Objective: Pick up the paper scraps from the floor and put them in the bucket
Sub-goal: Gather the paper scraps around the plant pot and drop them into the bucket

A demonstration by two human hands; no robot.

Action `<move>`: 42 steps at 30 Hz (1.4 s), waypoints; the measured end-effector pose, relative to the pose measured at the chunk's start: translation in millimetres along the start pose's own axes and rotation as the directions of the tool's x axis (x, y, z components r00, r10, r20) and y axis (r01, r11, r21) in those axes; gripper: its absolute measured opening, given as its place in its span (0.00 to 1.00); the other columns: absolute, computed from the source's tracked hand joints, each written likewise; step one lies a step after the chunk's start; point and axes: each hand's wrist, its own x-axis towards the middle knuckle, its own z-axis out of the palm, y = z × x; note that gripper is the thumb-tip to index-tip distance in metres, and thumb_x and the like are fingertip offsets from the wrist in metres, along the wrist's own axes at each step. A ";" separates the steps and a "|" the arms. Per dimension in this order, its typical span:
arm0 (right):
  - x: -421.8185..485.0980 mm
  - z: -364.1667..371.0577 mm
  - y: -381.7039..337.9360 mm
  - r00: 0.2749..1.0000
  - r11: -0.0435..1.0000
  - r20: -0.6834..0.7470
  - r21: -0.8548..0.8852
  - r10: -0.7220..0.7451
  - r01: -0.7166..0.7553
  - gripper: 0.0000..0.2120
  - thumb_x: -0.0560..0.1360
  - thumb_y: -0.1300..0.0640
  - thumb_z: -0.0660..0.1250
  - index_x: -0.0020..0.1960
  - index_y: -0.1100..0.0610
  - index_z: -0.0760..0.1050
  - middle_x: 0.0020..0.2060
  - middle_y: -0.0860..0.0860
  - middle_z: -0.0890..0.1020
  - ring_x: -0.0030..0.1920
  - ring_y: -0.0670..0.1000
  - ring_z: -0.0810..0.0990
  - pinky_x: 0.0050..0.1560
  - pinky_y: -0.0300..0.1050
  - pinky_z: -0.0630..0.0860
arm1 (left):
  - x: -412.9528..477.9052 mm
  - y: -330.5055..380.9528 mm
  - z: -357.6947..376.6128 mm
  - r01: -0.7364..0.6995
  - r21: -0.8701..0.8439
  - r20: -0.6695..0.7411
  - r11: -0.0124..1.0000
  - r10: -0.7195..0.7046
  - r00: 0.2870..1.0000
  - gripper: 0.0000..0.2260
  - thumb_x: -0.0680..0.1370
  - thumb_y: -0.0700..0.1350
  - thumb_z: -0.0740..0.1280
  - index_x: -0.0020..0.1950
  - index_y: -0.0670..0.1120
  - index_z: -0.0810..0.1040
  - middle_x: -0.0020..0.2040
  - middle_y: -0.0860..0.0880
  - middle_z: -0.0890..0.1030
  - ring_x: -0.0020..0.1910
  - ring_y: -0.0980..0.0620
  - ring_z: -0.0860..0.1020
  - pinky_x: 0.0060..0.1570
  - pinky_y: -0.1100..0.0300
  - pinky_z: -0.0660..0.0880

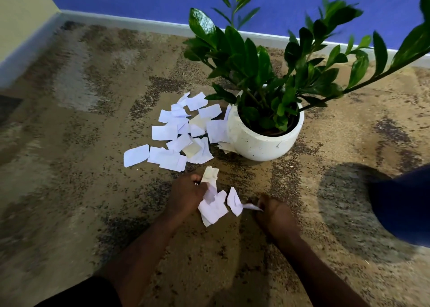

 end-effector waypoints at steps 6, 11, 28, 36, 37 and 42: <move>-8.4 -15.3 -15.9 0.997 0.892 -0.033 0.450 0.063 -0.042 0.15 0.72 0.61 0.69 0.59 0.55 0.77 0.49 0.50 0.82 0.42 0.44 0.78 0.37 0.35 0.70 | -12.0 23.9 -9.4 0.074 -0.133 0.080 0.988 -0.064 0.995 0.06 0.74 0.49 0.69 0.46 0.49 0.82 0.36 0.54 0.82 0.34 0.56 0.82 0.36 0.59 0.79; -24.9 -67.9 -21.5 0.996 0.682 -0.047 0.732 0.071 -0.014 0.18 0.72 0.64 0.65 0.54 0.45 0.79 0.42 0.48 0.85 0.40 0.48 0.84 0.36 0.42 0.80 | -30.3 87.5 -12.2 0.038 -0.206 0.161 0.978 -0.004 0.987 0.06 0.75 0.51 0.69 0.39 0.52 0.78 0.33 0.57 0.79 0.30 0.62 0.78 0.26 0.72 0.70; -138.0 -301.2 114.3 0.777 0.258 -0.307 0.947 0.550 0.191 0.11 0.73 0.72 0.59 0.42 0.61 0.77 0.30 0.53 0.83 0.31 0.53 0.81 0.33 0.45 0.81 | -149.4 392.6 115.8 -0.455 -0.316 0.249 0.833 0.535 0.807 0.06 0.70 0.47 0.69 0.42 0.45 0.82 0.35 0.48 0.83 0.32 0.49 0.79 0.29 0.62 0.69; -133.4 -314.7 144.5 0.690 0.541 -0.402 0.841 0.602 0.017 0.05 0.72 0.68 0.63 0.45 0.61 0.76 0.37 0.60 0.77 0.33 0.56 0.77 0.40 0.57 0.80 | -141.9 414.6 151.6 -0.497 -0.176 0.282 0.849 0.528 0.801 0.14 0.70 0.47 0.74 0.53 0.46 0.81 0.50 0.46 0.83 0.45 0.48 0.82 0.44 0.62 0.77; -130.2 -312.5 145.2 0.682 0.553 -0.397 0.833 0.614 -0.012 0.08 0.72 0.67 0.65 0.50 0.60 0.76 0.40 0.59 0.79 0.34 0.57 0.79 0.43 0.59 0.81 | -139.1 414.3 154.1 -0.498 -0.183 0.302 0.848 0.531 0.792 0.15 0.70 0.48 0.75 0.54 0.46 0.80 0.49 0.46 0.83 0.41 0.49 0.81 0.38 0.64 0.76; -119.6 -301.1 141.8 0.628 0.654 -0.445 0.744 0.638 -0.137 0.20 0.70 0.65 0.67 0.61 0.56 0.74 0.42 0.51 0.80 0.45 0.59 0.82 0.51 0.58 0.80 | -129.6 409.6 169.3 -0.366 -0.356 0.458 0.860 0.502 0.734 0.18 0.73 0.46 0.71 0.62 0.45 0.76 0.54 0.44 0.82 0.51 0.47 0.81 0.52 0.55 0.78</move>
